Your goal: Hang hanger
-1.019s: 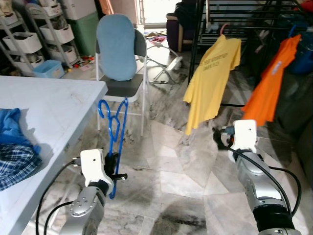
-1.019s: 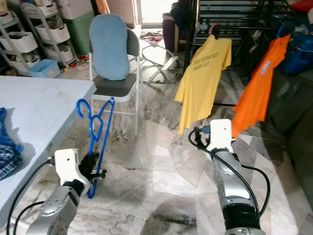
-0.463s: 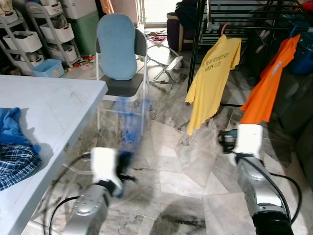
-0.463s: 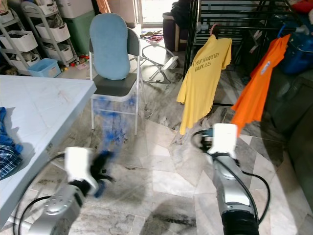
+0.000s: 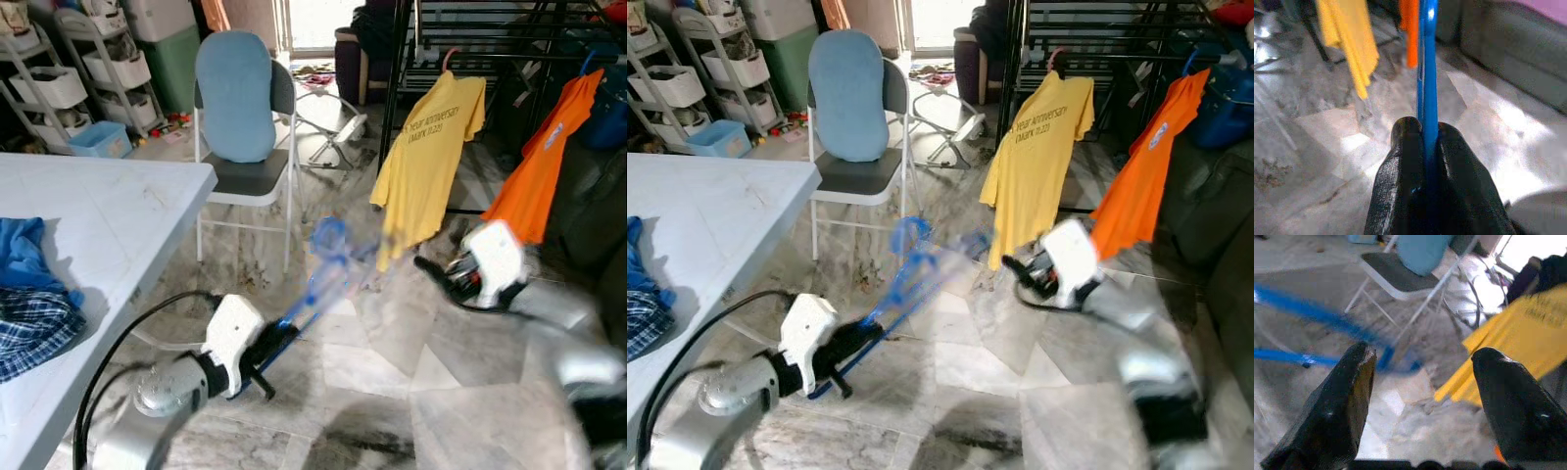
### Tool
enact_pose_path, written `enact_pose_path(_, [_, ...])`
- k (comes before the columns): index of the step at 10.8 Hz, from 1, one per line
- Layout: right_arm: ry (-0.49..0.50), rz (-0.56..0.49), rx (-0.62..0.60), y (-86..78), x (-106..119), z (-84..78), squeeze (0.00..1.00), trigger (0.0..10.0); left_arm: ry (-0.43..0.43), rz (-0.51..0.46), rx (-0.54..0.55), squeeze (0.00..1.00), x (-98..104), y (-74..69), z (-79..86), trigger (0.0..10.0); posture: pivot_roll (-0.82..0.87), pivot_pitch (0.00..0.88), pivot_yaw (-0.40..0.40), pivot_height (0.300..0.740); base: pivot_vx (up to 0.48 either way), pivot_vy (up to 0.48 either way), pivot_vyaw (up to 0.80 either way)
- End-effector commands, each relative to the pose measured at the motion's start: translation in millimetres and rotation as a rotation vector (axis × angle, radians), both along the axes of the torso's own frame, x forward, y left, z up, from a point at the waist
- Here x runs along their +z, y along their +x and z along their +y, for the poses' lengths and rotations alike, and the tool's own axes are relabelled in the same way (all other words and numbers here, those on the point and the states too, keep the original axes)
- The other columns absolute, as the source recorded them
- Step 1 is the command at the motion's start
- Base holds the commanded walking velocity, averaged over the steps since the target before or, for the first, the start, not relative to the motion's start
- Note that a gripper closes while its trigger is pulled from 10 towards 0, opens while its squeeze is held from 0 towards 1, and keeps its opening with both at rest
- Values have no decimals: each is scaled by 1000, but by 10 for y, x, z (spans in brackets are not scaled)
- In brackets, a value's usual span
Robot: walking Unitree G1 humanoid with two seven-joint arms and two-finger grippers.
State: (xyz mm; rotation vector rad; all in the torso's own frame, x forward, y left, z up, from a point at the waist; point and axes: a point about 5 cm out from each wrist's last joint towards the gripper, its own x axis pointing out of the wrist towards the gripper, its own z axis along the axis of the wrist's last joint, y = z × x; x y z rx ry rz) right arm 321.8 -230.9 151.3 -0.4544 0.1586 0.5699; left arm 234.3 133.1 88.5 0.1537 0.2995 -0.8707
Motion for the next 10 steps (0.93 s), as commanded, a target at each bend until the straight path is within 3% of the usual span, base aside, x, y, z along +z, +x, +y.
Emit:
enact_pose_path(1, [-19, 4, 112, -16, 67, 51, 988, 10000, 25, 2, -53, 0, -21, -16, -20, 10000, -71, 0, 75, 740, 0, 0, 0])
enact_pose_path(2, [-102, 38, 287, -123, 64, 110, 1000, 10000, 25, 12, -106, 0, -44, -64, -95, 10000, -72, 0, 74, 740, 0, 0, 0])
enact_pose_path(3, [-106, 84, 366, -166, 59, 145, 694, 10000, 36, 18, -177, 0, -76, -128, -172, 10000, -70, 0, 69, 740, 0, 0, 0])
enact_pose_path(4, [-69, 139, 444, -221, 61, 195, 0, 10000, 30, 8, -195, 0, -85, -148, -235, 10000, -70, 0, 69, 740, 0, 0, 0])
enact_pose_path(8, [-139, 248, 631, -300, 66, 141, 0, 10000, 2, -38, -243, 0, -28, -126, -301, 10000, -70, 0, 70, 740, 0, 0, 0])
enact_pose_path(10, [-238, 278, 668, -304, 31, 82, 0, 10000, -4, -55, -262, 0, 11, -107, -285, 10000, -68, 0, 73, 740, 0, 0, 0])
